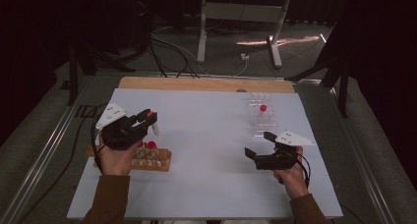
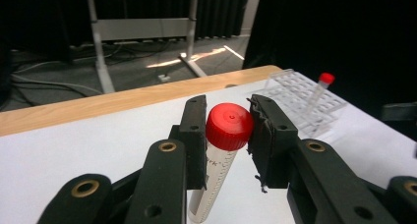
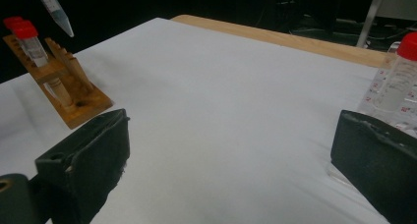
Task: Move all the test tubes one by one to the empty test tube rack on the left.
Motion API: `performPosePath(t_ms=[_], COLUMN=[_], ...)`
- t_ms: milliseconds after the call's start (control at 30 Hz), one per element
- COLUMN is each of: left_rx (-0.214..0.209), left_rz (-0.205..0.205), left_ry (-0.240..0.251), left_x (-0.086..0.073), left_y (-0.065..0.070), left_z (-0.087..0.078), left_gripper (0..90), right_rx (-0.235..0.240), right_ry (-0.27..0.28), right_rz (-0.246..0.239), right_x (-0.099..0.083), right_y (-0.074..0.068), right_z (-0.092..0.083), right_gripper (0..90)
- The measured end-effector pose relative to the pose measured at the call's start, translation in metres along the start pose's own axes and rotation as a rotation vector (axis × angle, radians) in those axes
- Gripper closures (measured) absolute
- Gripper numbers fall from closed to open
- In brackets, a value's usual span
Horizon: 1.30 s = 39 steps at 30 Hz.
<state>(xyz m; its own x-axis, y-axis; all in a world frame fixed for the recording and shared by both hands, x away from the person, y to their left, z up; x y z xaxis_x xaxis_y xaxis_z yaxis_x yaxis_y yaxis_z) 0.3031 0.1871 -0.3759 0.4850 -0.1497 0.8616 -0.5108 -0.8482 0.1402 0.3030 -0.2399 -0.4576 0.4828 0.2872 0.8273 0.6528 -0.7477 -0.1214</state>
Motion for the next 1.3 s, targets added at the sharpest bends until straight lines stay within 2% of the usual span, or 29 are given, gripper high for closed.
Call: performPosePath(t_ms=[200,467,600,1033,1300], left_rx=[0.041,0.079,0.095,0.124,0.121], left_rz=[-0.039,-0.071,-0.069,-0.106,-0.116], left_ry=[0.021,0.017,0.004,-0.005,0.026], left_x=[-0.010,-0.023,-0.029,-0.049,-0.054], left_y=[-0.017,-0.033,-0.038,-0.050,-0.049], left_z=[-0.013,-0.026,-0.032,-0.046,-0.058], left_gripper=[70.3,70.3,70.3,70.3,70.3], right_rx=[-0.003,0.003,0.004,0.006,0.005], right_ry=[0.004,0.002,0.001,-0.001,0.000], right_rz=[0.005,-0.001,-0.002,-0.005,-0.006], right_x=[0.000,0.000,0.000,-0.001,-0.001], right_y=[0.003,0.002,0.002,0.003,0.002], right_z=[-0.002,-0.002,-0.002,-0.002,-0.002], right_gripper=[1.1,1.1,1.1,1.1,1.1])
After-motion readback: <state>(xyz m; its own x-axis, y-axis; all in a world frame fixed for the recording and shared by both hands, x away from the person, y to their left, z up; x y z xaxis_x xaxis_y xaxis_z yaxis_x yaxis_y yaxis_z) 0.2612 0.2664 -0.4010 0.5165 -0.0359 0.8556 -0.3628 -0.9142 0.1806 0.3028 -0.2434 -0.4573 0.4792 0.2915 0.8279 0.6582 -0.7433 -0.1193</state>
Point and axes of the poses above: each handheld gripper's, and its own axes: z roughly forward along the jaws, x roughly out of its top, y roughly to its right, the point moved 2 cm from there along z, roughly forward along the jaws, and after that the axes turned 10 degrees about -y, right-handed, at the moved point
